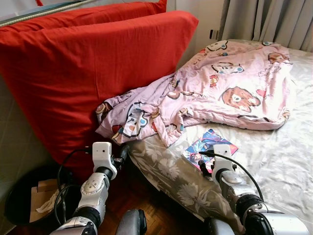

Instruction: Clean up the room

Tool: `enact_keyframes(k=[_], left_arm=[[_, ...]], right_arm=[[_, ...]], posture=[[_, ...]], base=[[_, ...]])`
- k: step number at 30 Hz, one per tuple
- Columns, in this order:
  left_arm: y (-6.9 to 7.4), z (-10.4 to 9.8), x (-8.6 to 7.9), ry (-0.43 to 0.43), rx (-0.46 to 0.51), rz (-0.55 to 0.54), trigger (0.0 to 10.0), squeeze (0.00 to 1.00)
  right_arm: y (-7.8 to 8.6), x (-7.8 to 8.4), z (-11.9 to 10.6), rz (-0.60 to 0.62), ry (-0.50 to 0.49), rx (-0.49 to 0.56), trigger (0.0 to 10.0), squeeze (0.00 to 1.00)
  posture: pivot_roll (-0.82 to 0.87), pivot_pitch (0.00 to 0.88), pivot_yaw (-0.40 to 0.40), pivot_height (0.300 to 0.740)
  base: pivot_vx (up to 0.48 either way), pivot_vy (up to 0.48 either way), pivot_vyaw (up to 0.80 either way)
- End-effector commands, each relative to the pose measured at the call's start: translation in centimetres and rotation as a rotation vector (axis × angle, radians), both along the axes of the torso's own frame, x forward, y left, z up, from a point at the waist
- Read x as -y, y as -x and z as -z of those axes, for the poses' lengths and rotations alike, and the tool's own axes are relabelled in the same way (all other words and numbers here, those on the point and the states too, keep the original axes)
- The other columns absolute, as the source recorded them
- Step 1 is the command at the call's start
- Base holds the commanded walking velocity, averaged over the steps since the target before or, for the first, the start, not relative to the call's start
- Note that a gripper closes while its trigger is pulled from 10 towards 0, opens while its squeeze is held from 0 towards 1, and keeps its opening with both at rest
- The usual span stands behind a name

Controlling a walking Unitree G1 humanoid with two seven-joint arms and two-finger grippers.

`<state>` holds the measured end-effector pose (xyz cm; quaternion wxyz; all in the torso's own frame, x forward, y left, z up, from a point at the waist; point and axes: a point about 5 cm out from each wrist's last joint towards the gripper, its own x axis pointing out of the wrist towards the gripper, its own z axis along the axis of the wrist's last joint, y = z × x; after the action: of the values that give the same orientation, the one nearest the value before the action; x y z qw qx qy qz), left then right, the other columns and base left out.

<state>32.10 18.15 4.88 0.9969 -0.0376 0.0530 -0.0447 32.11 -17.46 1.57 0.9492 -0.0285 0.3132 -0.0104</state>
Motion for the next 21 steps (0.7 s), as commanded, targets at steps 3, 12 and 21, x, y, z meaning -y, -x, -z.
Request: enact_keyframes(k=[3,12,21], left_arm=[[0.3,-0.2,-1.2,-0.009,0.021,-0.033,10.0,0.0],[2.8,1.6,-1.2,-0.005,0.009,-0.043,10.0,0.0],[3.6,1.2,-1.4,-0.004,0.043,-0.053,10.0,0.0]], right_arm=[[-0.3,-0.2,-0.4,0.013,0.007,0.029,10.0,0.0],[3.4,2.1,2.9,0.075,0.006,-0.018,10.0,0.0],[2.6,1.7,2.1,0.096,-0.073,0.067,10.0,0.0]], posture=[[0.08,0.0,0.073,0.589],[0.1,0.0,0.052,0.589],[0.12,0.0,0.05,0.589]], base=[[0.0,0.0,0.0],[0.0,0.0,0.0],[0.0,0.0,0.0]])
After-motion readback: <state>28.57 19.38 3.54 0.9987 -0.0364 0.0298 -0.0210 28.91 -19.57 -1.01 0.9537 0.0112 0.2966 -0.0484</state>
